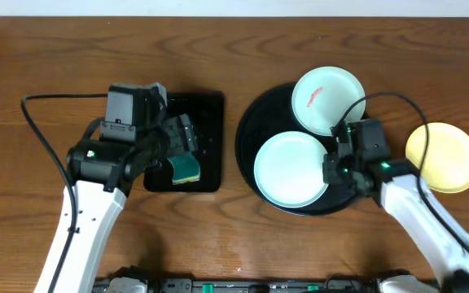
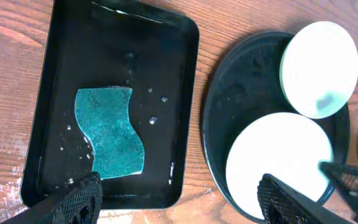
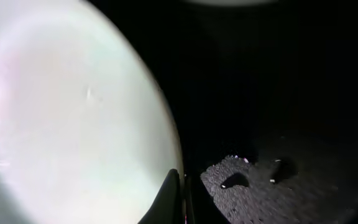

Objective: Clean dirty plates on tray and stack at the side
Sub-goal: 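Return the sponge to the black tray and release with left gripper, then lift the near pale green plate off the round tray with right gripper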

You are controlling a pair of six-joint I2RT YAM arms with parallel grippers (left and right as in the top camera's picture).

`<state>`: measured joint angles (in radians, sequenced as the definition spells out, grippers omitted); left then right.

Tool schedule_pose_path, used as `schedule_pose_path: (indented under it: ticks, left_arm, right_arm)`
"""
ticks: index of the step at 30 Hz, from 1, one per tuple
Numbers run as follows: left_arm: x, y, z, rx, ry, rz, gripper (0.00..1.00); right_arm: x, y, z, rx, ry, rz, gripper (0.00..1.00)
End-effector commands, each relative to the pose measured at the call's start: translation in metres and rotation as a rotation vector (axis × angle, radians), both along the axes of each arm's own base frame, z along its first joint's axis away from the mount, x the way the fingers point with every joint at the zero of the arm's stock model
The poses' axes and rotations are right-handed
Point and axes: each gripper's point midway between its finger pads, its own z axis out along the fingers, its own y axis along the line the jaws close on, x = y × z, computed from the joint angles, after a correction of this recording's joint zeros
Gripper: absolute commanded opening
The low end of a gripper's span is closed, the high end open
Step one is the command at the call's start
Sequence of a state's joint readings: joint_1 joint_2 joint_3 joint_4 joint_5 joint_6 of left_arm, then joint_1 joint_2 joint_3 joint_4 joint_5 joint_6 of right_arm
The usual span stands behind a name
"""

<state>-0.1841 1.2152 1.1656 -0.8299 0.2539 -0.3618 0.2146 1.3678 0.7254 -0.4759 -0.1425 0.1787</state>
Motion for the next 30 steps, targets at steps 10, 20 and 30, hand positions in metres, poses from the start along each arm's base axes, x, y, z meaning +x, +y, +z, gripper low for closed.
schedule_pose_path:
  ticks: [10, 20, 30]
  left_arm:
    - [0.001, -0.001, 0.008, -0.005, -0.021, -0.01, 0.81]
    - [0.001, -0.001, 0.008, -0.005, -0.021, -0.01, 0.81]
    - [0.001, -0.001, 0.008, -0.005, -0.021, -0.01, 0.81]
  right_arm:
    - [0.029, -0.024, 0.093, -0.149, -0.388, 0.031, 0.01]
    - [0.032, -0.03, 0.132, -0.344, -0.554, 0.032, 0.01]
    - [0.013, -0.007, 0.172, -0.652, -0.72, 0.094, 0.01]
